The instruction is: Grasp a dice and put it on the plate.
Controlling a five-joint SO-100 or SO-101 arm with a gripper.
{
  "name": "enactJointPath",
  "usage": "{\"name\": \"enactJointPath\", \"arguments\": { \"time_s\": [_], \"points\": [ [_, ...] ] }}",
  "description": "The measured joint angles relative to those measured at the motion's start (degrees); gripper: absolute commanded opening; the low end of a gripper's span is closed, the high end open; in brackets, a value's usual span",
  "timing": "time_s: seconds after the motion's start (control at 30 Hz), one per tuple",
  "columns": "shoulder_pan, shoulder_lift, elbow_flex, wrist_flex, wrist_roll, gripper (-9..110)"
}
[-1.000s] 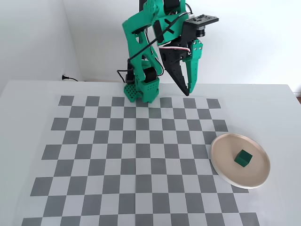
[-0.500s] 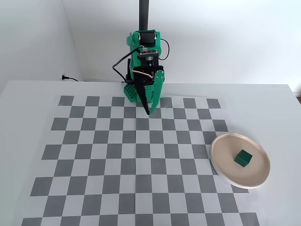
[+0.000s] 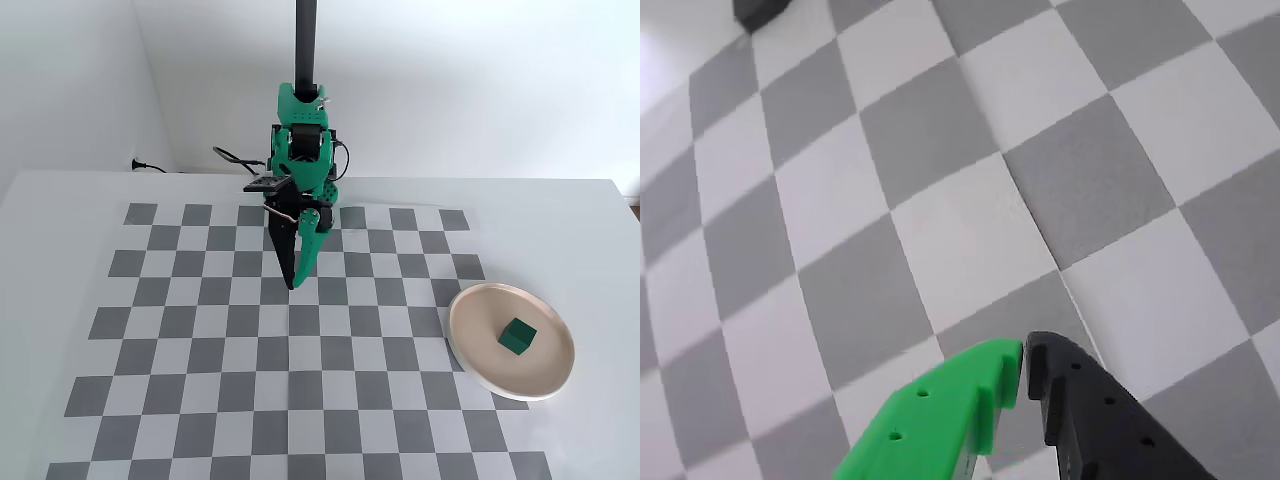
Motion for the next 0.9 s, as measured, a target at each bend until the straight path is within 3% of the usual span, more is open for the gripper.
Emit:
{"name": "enactJointPath", "arguments": {
  "time_s": [0.27, 0.6, 0.7, 0.8, 0.9],
  "points": [
    [3.3, 0.0, 0.3, -0.4, 14.9, -4],
    [1.7, 0.0, 0.3, 4.7, 53.9, -4],
    [2.7, 0.0, 0.3, 4.9, 58.5, -4],
    [2.5, 0.0, 0.3, 5.3, 59.5, 7],
    [2.6, 0.0, 0.3, 5.3, 59.6, 1]
  ]
}}
